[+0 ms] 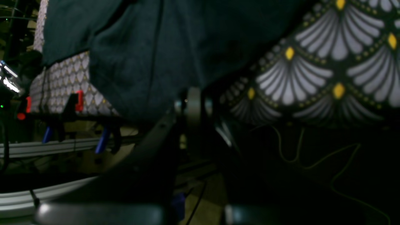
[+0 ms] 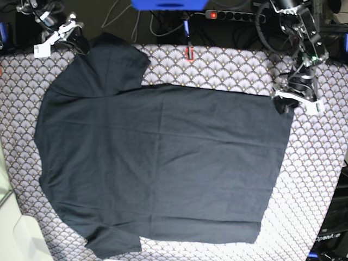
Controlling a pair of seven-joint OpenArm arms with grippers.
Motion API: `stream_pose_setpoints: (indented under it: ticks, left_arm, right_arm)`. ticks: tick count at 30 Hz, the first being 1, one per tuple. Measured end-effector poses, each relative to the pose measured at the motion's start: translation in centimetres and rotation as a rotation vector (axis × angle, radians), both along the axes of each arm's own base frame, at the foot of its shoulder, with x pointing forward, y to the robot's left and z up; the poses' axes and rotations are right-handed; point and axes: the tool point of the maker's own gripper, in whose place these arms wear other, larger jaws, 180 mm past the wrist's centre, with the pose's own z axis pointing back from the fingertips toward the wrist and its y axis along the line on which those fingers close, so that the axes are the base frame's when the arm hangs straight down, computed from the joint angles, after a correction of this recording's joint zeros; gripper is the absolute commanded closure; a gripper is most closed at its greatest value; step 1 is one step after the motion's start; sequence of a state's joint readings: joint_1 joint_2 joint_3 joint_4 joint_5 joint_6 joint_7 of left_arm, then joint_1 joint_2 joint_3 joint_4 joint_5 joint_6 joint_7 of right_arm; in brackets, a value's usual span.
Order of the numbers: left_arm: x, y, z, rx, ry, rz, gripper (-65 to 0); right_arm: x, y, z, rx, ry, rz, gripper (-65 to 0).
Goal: Fold the T-shirt properly
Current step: 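Grasp the shirt's shoulder corners with the left and right grippers, then lift the shoulder edge and fold it over toward the hem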
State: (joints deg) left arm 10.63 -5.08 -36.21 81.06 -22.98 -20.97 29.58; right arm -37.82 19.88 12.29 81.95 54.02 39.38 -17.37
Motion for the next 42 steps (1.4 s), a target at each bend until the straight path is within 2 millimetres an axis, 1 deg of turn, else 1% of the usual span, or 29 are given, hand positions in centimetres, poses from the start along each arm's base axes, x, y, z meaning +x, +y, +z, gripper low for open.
stream_pose_setpoints:
  ticks: [4,6,12,19,22,25,28,31,36,38,40,42]
  left_arm:
    - [-1.2,2.3,-0.6,-0.007,0.007,0.079,-27.6]
    - [-1.5,3.1,-0.9,-0.011,0.006,0.105,-27.6]
    - [-1.4,3.2,-1.3,-0.029,-0.007,0.117,-27.6]
    - [-0.4,3.1,-1.4,-0.052,-0.024,0.123,-27.2]
    - [-0.3,2.6,-1.3,-0.059,-0.033,0.127,-26.3]
    - [-0.5,2.4,-1.5,-0.061,-0.024,0.124,-19.1]
    - [-0.7,2.4,-1.6,-0.060,-0.019,0.123,-8.7]
    - [-0.7,2.4,-1.7,-0.062,-0.011,0.120,-0.1]
    - [-0.9,2.3,-1.9,-0.072,0.001,0.117,0.0]
    - [-1.0,2.2,-1.9,-0.076,0.016,0.109,0.0]
    - [-1.0,2.0,-1.5,-0.069,0.037,0.087,0.0]
    - [-1.0,1.7,-1.1,-0.047,0.065,0.063,0.0]
  right_arm:
    - [0.0,0.0,0.0,0.000,0.000,0.000,0.0]
    - [0.0,0.0,0.0,0.001,-0.001,0.000,0.0]
    - [0.0,0.0,0.0,0.001,0.000,0.000,0.0]
    - [-0.1,0.1,-0.1,0.000,0.008,0.007,0.0]
    - [-0.2,0.2,-0.2,-0.001,0.017,0.015,0.0]
    - [-0.2,0.1,-0.2,-0.004,0.017,0.020,0.0]
    - [-0.2,0.0,-0.2,-0.006,0.017,0.021,0.0]
    - [-0.2,0.0,-0.2,-0.006,0.018,0.021,0.0]
    - [-0.1,0.1,-0.1,-0.007,0.014,0.024,0.0]
    - [0.1,0.0,0.4,-0.021,0.006,0.048,0.0]
    - [1.0,-0.1,1.5,-0.039,-0.028,0.071,0.0]
    - [2.1,0.4,3.0,-0.043,-0.082,0.094,0.0]
